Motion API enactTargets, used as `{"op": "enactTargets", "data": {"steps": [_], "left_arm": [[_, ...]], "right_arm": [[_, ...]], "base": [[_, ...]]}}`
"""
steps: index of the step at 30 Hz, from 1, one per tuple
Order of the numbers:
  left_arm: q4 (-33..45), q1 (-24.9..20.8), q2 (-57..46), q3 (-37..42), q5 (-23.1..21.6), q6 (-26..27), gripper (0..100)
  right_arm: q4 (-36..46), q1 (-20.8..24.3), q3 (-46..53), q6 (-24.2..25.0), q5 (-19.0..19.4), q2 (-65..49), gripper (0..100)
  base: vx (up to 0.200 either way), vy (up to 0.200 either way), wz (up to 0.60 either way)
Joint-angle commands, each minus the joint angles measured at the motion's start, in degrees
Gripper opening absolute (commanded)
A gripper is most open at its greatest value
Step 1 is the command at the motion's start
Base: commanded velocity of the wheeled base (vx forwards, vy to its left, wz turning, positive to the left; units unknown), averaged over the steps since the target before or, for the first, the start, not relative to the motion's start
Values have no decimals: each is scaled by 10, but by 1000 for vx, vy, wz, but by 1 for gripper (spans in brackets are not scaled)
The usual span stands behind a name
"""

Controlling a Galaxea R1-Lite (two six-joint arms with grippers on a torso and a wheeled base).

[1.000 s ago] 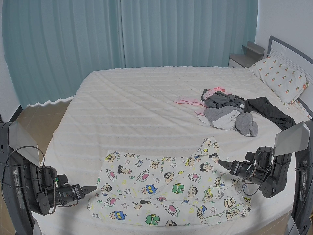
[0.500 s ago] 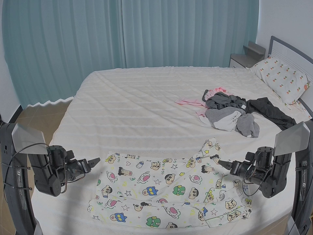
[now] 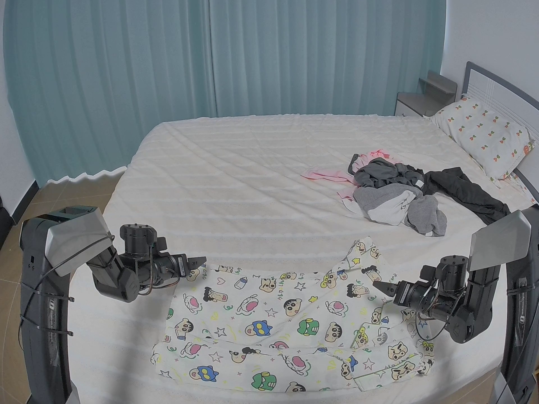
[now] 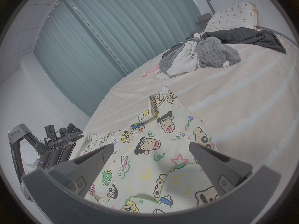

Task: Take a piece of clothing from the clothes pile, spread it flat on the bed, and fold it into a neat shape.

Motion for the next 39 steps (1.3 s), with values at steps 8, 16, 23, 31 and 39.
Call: {"op": "enactTargets", "data": {"steps": [8,16,23,31,39], "left_arm": [[88,-4,35,-59,15,7,100],[99,-6,34,-62,13,9,100],[142,-24,29,-67,11,11,0],[137,-27,29,-67,14,11,0],[111,-17,12,-43,25,9,0]], "right_arm": [[-6,1,6,-1,-1,-3,100],[-6,1,4,-1,-1,-3,100],[-6,1,5,-1,-1,-5,100],[-6,1,4,0,-1,-6,100],[-6,-5,-11,-2,-10,-10,100]], "base": [[0,0,0],[0,0,0],[0,0,0],[0,0,0],[0,0,0]]}}
